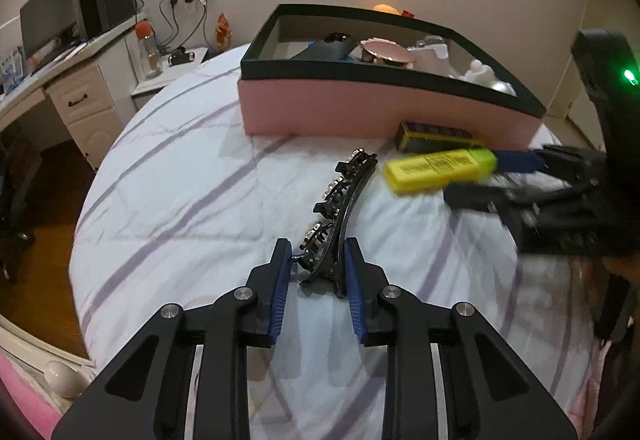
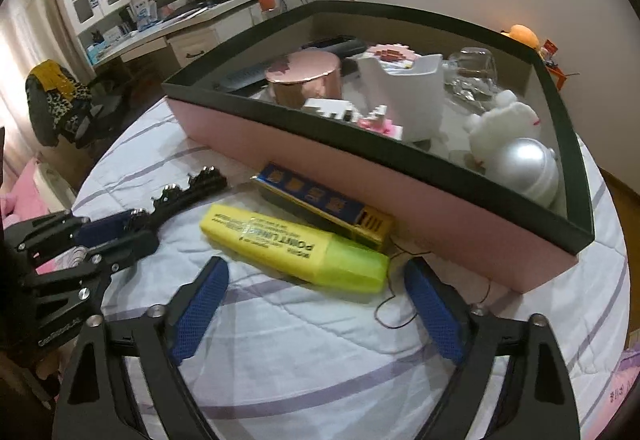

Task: Organize rigid objects
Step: 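Grasp the yellow highlighter with the right gripper while the left holds the hair clip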

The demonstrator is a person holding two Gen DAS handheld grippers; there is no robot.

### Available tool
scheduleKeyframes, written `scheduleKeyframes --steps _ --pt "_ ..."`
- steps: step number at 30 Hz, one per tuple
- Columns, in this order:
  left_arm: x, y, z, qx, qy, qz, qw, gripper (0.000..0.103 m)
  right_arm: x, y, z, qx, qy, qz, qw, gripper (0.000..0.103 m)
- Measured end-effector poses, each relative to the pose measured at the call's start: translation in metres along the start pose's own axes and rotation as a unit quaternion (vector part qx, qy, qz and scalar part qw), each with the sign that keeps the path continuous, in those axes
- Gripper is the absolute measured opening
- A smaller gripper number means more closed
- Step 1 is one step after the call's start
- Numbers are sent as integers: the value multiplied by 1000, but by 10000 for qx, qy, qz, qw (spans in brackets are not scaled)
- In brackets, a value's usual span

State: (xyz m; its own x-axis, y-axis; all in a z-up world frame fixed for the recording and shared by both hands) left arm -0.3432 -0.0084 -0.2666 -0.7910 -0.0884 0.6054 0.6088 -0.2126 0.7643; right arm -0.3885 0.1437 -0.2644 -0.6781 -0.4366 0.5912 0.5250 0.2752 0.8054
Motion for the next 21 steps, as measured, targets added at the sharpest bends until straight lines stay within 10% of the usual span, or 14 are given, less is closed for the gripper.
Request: scheduleKeyframes --steps 5,21 --pt "-16 16 -8 25 -37 -14 10000 26 -6 6 -11 -90 231 -74 9997 56" --pt "-20 17 -6 308 -26 -10 9995 47 5 2 -43 46 1070 -58 9942 56"
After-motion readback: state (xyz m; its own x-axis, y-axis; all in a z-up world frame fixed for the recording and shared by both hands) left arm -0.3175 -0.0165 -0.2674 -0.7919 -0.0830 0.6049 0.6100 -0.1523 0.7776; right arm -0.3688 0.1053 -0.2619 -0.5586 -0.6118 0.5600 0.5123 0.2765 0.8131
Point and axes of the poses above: each gripper's, at about its wrist camera, not at the fingertips, and y roughly against the way its jaws point, z to its right, x to its top, the point moved 7 cm from there along -y, roughly the way its jaws point, and after that the axes turned 15 degrees about y, right-handed, at the moved point
